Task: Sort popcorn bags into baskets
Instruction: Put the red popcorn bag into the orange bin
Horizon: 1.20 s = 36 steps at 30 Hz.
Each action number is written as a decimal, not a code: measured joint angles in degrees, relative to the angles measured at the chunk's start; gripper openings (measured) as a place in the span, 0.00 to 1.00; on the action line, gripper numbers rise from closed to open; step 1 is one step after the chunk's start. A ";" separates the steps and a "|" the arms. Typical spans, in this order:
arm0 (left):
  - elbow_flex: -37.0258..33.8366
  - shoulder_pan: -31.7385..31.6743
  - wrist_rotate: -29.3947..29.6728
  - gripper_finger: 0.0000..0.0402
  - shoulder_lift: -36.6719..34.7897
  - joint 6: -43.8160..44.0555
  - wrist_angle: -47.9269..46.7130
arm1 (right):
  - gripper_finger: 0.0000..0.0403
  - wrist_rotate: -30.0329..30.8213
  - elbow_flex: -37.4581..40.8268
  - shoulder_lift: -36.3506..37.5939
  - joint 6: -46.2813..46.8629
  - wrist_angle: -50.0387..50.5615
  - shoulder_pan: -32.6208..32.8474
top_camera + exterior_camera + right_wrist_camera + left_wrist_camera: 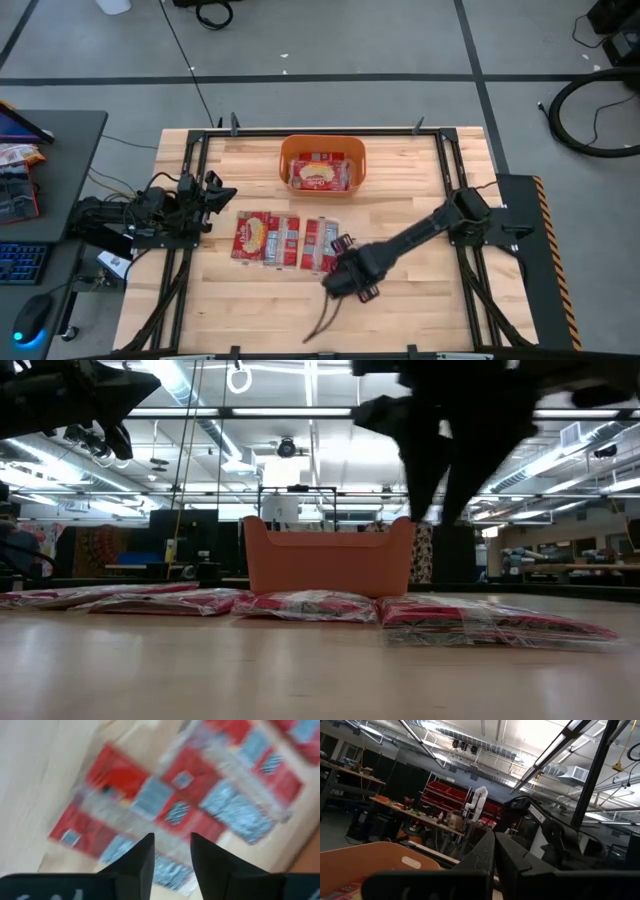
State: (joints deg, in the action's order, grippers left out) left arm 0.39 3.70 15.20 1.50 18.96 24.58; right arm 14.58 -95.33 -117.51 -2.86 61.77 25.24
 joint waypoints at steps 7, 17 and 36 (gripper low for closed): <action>-0.01 0.02 0.00 0.04 0.00 0.00 -0.02 | 0.45 -3.81 1.13 -0.57 -0.12 6.96 2.19; 0.01 0.00 0.00 0.04 0.00 1.00 -0.63 | 0.49 8.20 8.24 -1.58 -1.84 7.14 6.93; 0.00 0.00 0.00 0.04 -0.02 1.34 -0.86 | 0.46 17.28 18.95 -1.36 -16.41 -12.30 9.65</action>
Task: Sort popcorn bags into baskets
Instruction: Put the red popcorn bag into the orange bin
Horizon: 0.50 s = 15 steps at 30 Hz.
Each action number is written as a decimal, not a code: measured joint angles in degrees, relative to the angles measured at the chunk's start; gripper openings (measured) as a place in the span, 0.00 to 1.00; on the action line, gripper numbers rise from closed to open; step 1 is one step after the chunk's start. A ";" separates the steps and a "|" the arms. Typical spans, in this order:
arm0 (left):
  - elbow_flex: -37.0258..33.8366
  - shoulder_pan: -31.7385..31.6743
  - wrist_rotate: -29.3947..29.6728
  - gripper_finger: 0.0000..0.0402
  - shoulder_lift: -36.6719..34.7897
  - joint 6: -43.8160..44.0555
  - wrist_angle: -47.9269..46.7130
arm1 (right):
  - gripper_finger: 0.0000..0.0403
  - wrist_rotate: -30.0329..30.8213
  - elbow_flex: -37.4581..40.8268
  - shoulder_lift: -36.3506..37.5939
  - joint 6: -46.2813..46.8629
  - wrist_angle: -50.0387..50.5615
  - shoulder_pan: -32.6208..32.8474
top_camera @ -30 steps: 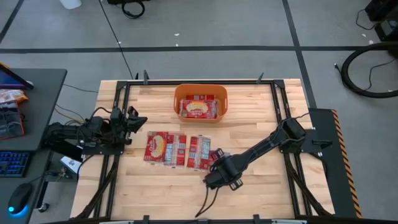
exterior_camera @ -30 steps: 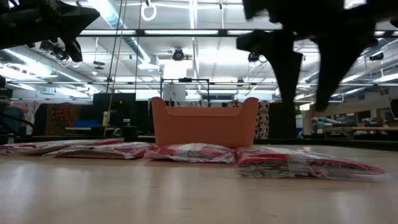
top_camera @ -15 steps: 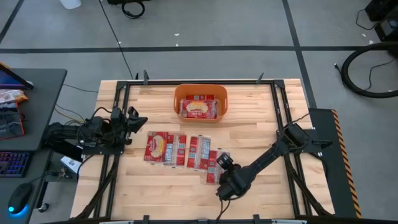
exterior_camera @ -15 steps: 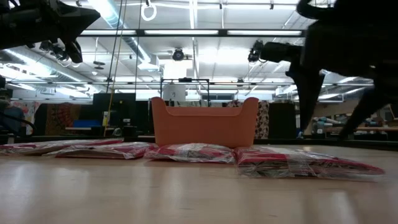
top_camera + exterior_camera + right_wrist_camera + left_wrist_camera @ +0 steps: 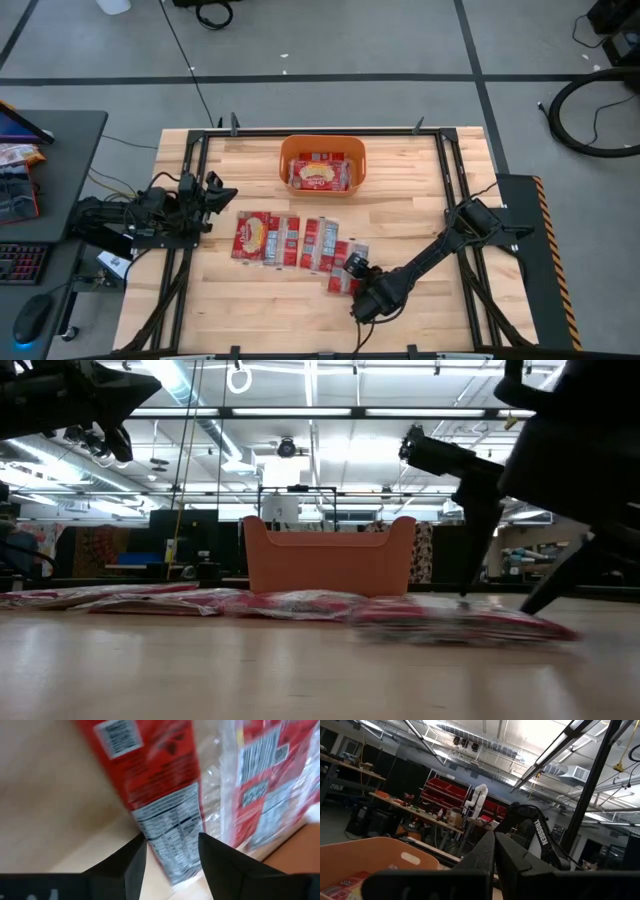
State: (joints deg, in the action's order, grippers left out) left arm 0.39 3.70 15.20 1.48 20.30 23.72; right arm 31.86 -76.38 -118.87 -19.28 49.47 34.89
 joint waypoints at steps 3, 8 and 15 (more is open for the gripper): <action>0.00 0.00 0.02 0.04 0.00 0.00 -0.03 | 0.42 -0.61 0.00 -0.02 -2.40 -1.98 -0.14; -0.01 0.00 0.00 0.04 0.00 -0.01 -0.01 | 0.24 -5.83 -0.09 0.11 -3.81 -2.74 -0.94; -0.01 0.00 0.00 0.04 0.00 0.03 -0.01 | 0.03 -7.29 -0.69 -0.10 -1.60 -3.19 -1.22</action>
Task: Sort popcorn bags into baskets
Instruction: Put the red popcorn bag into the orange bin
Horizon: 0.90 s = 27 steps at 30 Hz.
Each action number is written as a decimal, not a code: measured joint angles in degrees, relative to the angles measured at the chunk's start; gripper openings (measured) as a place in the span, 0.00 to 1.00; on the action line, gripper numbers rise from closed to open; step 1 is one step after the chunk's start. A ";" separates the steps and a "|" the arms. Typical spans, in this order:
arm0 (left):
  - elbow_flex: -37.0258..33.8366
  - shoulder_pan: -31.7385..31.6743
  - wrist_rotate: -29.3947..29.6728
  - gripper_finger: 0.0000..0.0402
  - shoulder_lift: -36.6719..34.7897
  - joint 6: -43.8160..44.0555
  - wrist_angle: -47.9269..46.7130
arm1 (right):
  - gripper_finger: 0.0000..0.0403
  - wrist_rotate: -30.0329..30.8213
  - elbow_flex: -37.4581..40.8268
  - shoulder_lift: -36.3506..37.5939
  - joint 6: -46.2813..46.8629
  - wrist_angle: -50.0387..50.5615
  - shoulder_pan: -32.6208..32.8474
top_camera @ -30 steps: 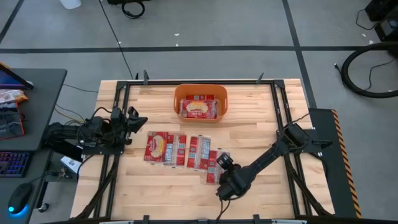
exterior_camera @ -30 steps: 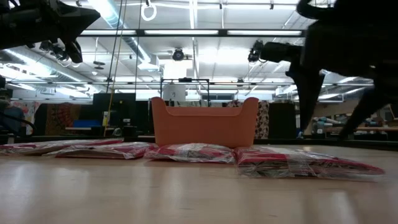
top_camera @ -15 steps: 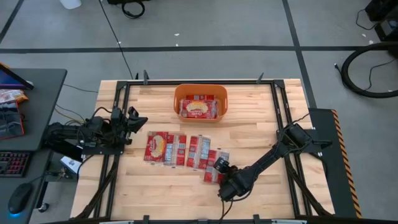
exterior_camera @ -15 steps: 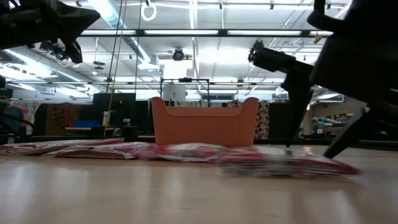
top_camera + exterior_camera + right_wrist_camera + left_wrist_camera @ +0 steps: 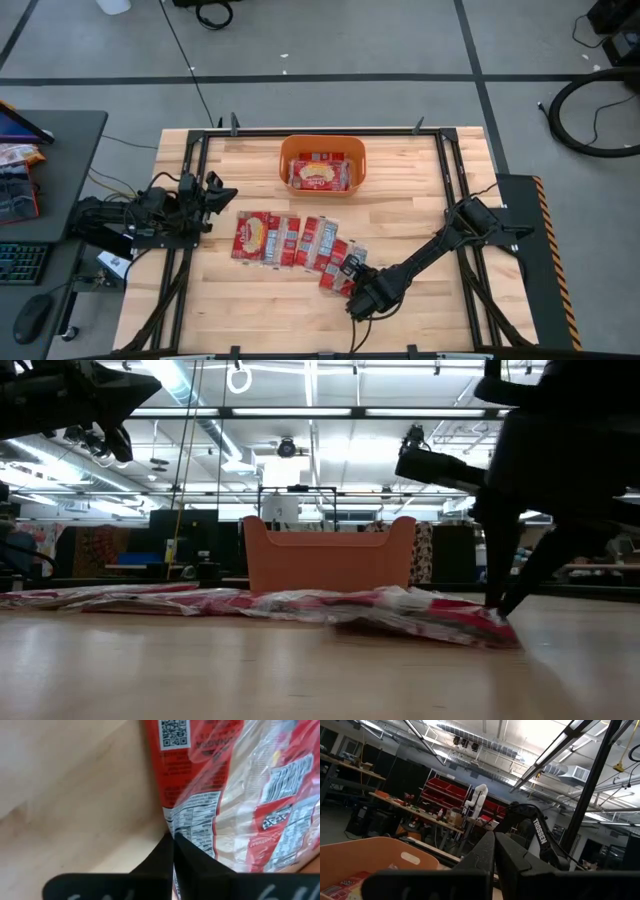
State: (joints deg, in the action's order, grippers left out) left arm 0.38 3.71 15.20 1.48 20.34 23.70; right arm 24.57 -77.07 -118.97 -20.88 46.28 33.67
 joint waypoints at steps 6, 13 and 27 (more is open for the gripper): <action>0.01 0.02 0.00 0.04 0.00 0.00 0.03 | 0.01 0.09 -7.00 -0.12 6.38 8.95 -0.27; 0.01 0.00 0.00 0.04 0.01 0.02 0.01 | 0.01 6.22 -18.50 -0.08 10.52 21.35 -0.61; 0.02 0.02 0.00 0.04 0.02 0.06 0.00 | 0.00 22.10 -30.71 0.12 13.60 33.18 -8.54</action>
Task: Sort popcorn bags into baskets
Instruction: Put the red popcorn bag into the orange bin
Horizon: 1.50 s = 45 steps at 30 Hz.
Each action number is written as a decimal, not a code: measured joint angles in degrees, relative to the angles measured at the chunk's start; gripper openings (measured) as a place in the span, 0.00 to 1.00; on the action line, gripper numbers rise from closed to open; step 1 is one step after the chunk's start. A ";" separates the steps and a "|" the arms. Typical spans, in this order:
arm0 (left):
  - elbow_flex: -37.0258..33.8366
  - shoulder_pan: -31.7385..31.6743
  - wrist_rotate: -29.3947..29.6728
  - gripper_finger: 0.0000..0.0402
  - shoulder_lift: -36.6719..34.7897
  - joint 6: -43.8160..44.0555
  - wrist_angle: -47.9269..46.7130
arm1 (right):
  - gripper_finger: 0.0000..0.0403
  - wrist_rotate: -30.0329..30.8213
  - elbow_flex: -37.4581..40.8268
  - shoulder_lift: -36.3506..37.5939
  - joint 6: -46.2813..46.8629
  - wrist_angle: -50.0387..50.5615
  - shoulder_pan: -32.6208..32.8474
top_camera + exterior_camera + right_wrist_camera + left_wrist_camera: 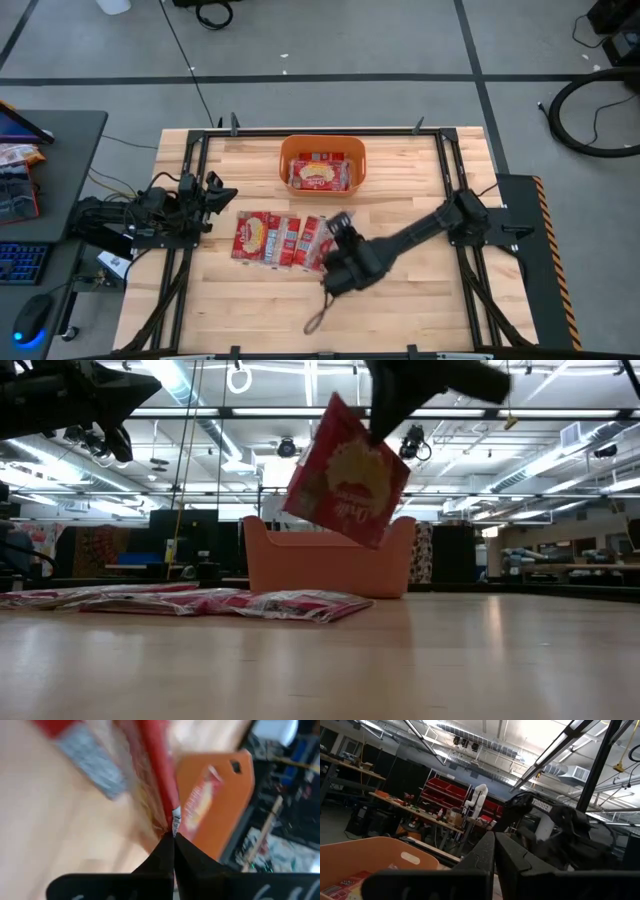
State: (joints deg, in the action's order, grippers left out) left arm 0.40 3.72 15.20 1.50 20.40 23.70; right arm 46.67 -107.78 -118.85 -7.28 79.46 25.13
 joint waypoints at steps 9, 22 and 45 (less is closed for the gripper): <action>-0.01 -0.02 0.00 0.04 0.00 -0.04 -0.02 | 0.00 3.32 -6.30 0.00 -0.10 3.34 -13.14; -0.02 0.00 0.00 0.04 0.00 -0.02 -1.22 | 0.04 -30.45 -11.89 0.07 -0.27 -1.93 -29.72; -0.02 -0.01 0.02 0.04 0.00 -0.06 -1.28 | 0.44 -28.54 11.55 -0.07 10.29 -31.79 -15.67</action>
State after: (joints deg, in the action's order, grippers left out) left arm 0.39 3.71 15.22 1.50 20.34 22.41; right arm 18.13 -96.23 -118.91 3.01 47.67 9.45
